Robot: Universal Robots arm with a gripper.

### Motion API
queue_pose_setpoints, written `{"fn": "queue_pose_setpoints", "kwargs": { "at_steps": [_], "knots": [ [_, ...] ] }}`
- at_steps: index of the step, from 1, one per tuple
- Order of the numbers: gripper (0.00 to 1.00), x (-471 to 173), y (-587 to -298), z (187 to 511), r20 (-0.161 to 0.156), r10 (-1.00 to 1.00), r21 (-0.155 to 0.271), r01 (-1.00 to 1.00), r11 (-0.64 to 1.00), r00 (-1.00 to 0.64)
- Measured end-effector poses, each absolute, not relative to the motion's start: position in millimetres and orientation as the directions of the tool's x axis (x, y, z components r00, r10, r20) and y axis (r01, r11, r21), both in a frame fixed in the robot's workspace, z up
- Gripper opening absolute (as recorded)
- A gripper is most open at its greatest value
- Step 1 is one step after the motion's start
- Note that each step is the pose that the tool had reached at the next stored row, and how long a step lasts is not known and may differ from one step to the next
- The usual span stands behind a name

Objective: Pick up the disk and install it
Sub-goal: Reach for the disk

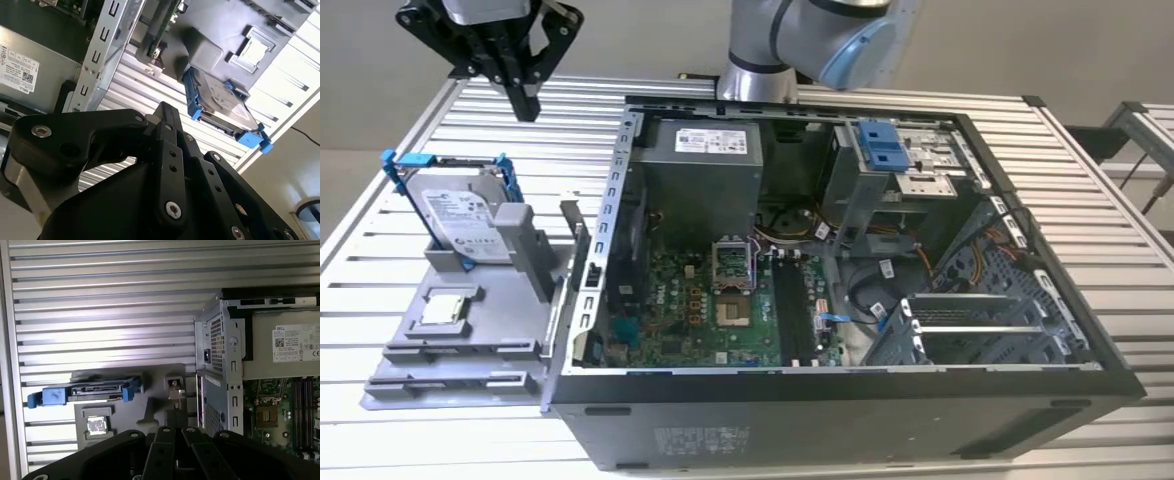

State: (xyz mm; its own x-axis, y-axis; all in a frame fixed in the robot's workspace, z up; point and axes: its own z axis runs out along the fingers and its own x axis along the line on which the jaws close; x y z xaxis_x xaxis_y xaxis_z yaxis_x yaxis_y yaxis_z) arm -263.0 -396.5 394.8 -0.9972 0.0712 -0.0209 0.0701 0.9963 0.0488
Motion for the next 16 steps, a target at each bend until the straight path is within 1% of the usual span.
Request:
{"fn": "queue_pose_setpoints", "kwargs": {
  "at_steps": [16],
  "knots": [
    [0.0, -314, -391, 395, -0.024, 0.071, 0.049, 0.07, 0.996, -0.997]
  ]
}}
